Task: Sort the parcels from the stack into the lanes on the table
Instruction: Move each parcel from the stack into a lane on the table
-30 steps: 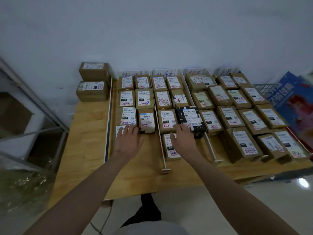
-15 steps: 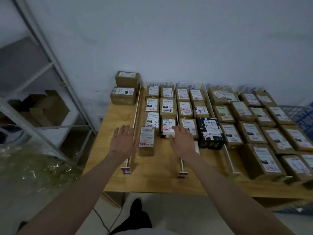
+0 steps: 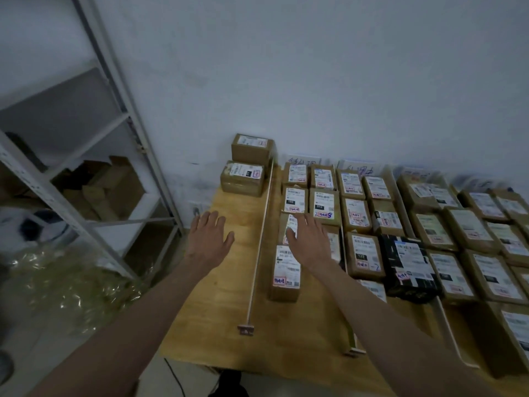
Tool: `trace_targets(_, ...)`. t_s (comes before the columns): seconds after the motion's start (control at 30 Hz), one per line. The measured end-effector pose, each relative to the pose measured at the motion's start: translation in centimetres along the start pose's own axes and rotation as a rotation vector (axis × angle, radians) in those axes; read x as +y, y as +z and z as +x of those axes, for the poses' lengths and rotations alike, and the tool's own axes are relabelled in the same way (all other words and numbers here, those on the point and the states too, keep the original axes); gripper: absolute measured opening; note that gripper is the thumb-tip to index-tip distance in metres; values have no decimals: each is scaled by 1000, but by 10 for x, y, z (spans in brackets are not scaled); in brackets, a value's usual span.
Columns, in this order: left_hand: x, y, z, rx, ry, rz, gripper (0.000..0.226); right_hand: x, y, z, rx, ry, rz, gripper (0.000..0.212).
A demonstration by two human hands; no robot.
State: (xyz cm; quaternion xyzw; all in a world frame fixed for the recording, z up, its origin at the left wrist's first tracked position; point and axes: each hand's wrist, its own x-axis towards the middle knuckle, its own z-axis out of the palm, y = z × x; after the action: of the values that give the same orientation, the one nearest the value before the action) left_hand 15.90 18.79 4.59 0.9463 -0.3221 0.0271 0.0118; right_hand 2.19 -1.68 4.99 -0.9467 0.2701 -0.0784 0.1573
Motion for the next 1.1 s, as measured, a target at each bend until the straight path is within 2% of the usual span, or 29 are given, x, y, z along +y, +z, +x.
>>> trace_targets(0.27, -64, 29, 89, -80, 13, -2, 56, -44, 47, 88, -34, 70, -3, 40)
trace_targets(0.5, -96, 61, 181, -171, 24, -43, 60, -55, 92, 173, -77, 161, 40, 46)
trace_targets(0.7, -96, 88, 256, -188, 0, -76, 58, -51, 119, 246, -65, 163, 77, 38)
trace_targets(0.97, -84, 142, 348, -145, -50, -238, 55, -33, 172, 347, -135, 161, 149, 43)
trace_targets(1.1, -71, 156, 356, -119, -41, -257, 54, -27, 196, 367, -183, 127, 196, 49)
